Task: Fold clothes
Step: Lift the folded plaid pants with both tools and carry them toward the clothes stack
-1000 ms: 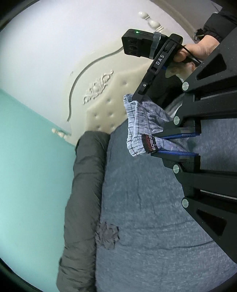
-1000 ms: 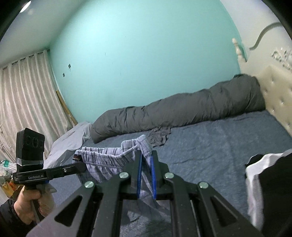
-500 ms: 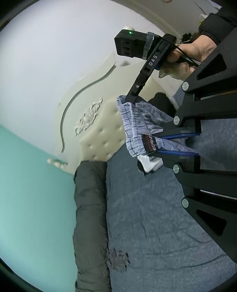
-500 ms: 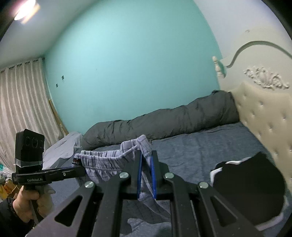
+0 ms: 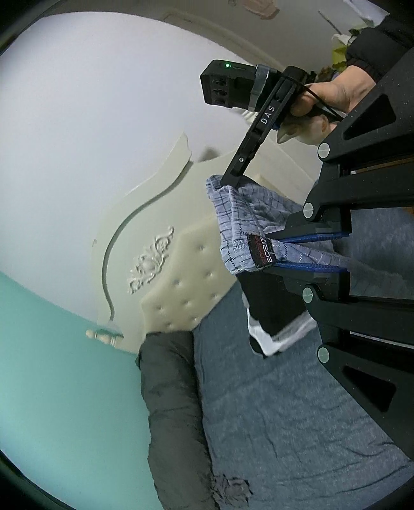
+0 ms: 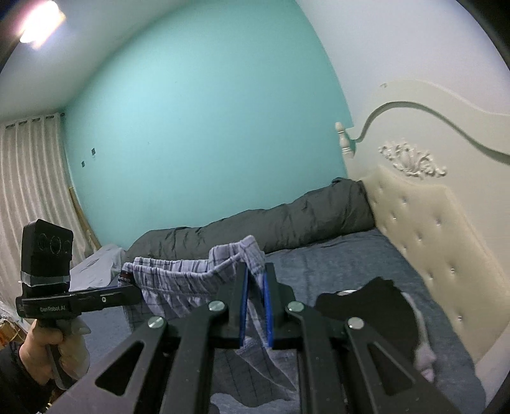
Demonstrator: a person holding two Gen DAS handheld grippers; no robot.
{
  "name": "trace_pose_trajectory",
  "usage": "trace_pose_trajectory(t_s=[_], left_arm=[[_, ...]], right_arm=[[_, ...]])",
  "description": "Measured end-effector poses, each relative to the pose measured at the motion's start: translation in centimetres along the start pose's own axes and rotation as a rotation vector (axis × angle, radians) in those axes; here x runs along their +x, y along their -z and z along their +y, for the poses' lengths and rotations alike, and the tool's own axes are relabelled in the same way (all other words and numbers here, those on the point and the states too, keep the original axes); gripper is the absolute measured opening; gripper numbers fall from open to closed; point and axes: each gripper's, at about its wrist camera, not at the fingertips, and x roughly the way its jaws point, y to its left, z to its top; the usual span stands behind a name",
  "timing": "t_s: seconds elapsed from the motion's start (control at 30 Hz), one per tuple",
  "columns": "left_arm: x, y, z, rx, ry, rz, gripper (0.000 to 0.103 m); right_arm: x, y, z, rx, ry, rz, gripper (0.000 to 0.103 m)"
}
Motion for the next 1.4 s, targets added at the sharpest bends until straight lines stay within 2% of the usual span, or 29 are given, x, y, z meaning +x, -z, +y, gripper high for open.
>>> trace_pose_trajectory(t_s=[0.33,0.63,1.07,1.4], left_arm=[[3.5,0.2,-3.9,0.024,0.030,0.037,0.012],[6.7,0.0,-5.3,0.027,0.050,0.061,0.012],[10.4,-1.4,-5.2,0.025,0.044,0.085,0.012],[15.1,-2.4,-2.7,-0.007,0.024,0.118,0.012]], right_arm=[[-4.3,0.1,-2.5,0.002,0.076,-0.006,0.008],[-5.6,-0.4,-4.9,0.002,0.113,-0.002,0.008],[-3.9,-0.9,-8.1,0.013,0.130,0.021,0.008],[0.3,-1.2,-11.7,0.026,0.154,0.070,0.008]])
